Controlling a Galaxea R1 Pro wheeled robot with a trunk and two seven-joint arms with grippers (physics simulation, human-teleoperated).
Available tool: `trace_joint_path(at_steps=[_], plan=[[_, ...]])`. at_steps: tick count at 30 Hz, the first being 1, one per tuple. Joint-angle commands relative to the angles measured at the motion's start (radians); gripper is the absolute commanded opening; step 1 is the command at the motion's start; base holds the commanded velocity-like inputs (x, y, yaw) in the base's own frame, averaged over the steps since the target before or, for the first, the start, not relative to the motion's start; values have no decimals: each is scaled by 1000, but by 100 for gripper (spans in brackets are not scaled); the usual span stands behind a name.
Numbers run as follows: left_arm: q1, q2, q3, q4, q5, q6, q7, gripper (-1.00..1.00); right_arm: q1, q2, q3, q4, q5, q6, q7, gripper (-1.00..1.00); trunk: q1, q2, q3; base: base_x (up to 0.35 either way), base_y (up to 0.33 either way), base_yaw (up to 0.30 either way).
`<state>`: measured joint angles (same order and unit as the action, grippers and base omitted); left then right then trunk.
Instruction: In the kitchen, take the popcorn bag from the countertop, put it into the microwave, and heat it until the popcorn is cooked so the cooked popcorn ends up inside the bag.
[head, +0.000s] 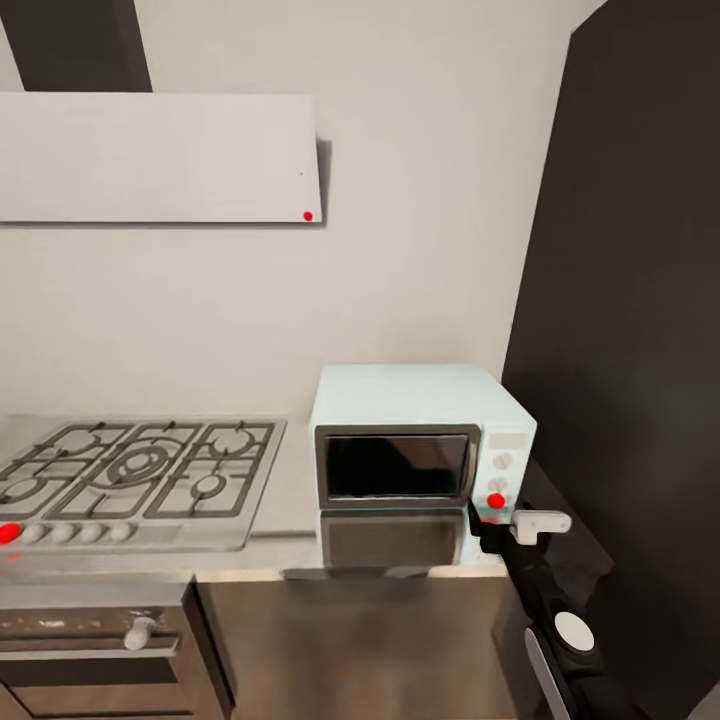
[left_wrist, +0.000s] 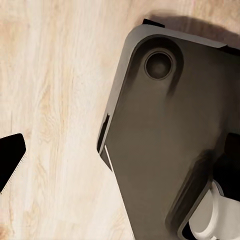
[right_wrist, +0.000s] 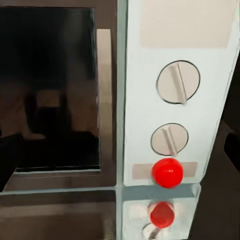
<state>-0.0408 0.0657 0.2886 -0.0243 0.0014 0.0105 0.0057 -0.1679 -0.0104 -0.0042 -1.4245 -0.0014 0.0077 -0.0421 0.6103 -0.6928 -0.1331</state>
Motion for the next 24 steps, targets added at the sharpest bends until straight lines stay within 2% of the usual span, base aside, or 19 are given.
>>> trace_joint_path(at_steps=[1,12,24], plan=[[-1,-1,3,0,0,1,1,100,-1,0,1,-1,0,0,-4,100,1,-1,-2,279,155,0],[-1,-18,0,0,0,-3,0,100,0,0,1,-1,0,-3,-4,100,1,-1,-2,148,21,0],[-1,-18,1,0,0,-3,0,100,-1,0,1,-1,0,-3,-4,100,1,-1,-2,110,0,0]])
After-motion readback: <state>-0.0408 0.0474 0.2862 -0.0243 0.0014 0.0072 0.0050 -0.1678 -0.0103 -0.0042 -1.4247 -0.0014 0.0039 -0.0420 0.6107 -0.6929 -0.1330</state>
